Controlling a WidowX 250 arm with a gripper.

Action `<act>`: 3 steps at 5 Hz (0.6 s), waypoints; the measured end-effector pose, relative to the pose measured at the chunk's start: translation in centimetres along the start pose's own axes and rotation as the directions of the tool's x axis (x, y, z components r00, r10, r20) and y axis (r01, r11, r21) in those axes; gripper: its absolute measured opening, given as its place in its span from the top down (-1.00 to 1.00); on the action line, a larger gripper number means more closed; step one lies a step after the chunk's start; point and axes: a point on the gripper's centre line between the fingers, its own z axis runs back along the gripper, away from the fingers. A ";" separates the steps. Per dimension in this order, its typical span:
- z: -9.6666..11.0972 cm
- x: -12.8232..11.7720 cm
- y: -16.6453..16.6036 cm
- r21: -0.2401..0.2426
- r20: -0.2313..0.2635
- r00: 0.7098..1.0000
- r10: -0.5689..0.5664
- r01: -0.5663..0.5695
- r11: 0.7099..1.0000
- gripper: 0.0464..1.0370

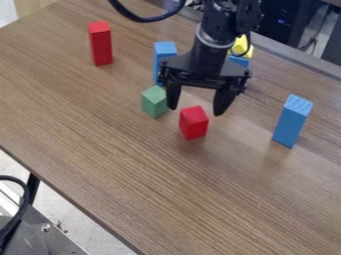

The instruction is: Put the red square block between two blue blocks

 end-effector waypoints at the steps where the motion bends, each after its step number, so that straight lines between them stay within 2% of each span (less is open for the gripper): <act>1: -0.9 -0.5 0.3 0.023 -0.027 1.000 -0.003 0.004 1.000 -0.92; 3: -1.9 -0.5 0.1 0.038 -0.050 0.999 0.012 -0.010 0.999 -0.92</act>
